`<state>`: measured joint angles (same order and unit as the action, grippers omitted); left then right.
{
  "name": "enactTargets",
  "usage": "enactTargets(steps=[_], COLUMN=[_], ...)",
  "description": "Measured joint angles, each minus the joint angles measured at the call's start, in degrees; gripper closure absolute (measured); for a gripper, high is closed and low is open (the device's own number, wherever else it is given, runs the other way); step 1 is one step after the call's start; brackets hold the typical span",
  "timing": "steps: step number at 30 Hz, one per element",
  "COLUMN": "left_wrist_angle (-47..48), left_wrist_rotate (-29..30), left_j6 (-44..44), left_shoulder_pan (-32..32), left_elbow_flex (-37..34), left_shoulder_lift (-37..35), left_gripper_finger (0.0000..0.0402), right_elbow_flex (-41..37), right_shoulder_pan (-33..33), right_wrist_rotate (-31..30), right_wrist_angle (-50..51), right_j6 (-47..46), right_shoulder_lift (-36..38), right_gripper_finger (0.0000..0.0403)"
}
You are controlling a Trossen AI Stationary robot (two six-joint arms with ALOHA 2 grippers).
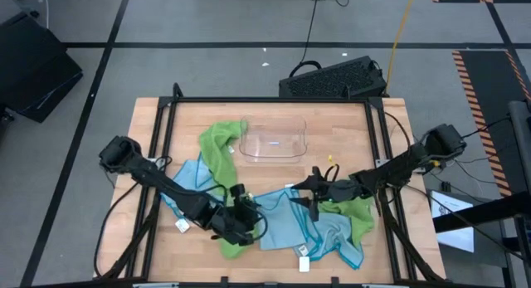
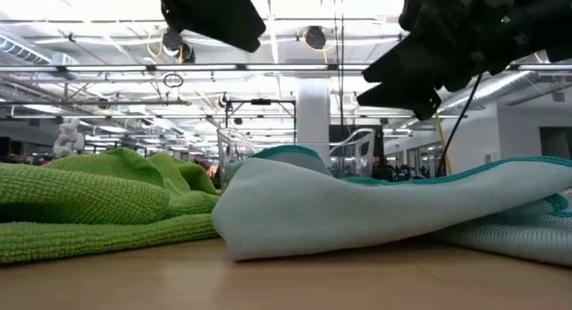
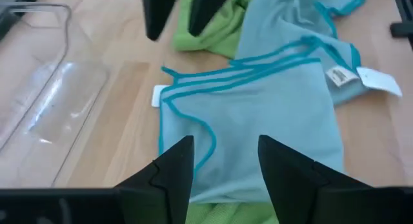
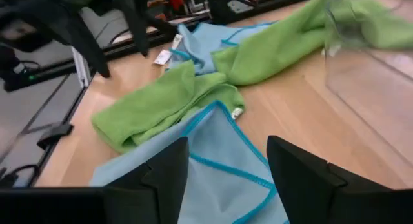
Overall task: Fold microfiber towels
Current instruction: Fold the top right blue microfiber cloth
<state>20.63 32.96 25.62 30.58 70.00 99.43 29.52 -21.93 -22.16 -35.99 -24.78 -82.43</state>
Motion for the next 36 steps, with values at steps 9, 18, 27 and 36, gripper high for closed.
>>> enactTargets(steps=[9, 18, 27, 36], left_wrist_angle=[3.46, 3.38, 20.23, 22.49], left_wrist_rotate=[-0.8, -5.13, 1.04, 3.16], left_j6=[-2.79, -1.81, 3.53, 4.71], left_shoulder_pan=[-2.81, -6.38, -5.18, -3.27], left_elbow_flex=[-0.13, -0.11, -0.07, -0.04], left_shoulder_lift=[3.84, 3.64, -1.84, -3.03], left_gripper_finger=[0.0225, 0.0224, 0.0224, 0.0224], right_elbow_flex=[0.01, 2.55, 18.61, 21.67], right_shoulder_pan=[1.67, 6.0, 12.25, 16.48], right_wrist_rotate=[3.43, 11.11, 23.39, 39.58], right_wrist_angle=[-4.08, -4.26, 20.91, 22.99], right_j6=[2.61, 6.47, 14.21, 24.07], right_shoulder_lift=[-5.92, -11.07, -14.57, -16.9], right_gripper_finger=[0.0288, 0.0346, 0.0266, 0.0229])
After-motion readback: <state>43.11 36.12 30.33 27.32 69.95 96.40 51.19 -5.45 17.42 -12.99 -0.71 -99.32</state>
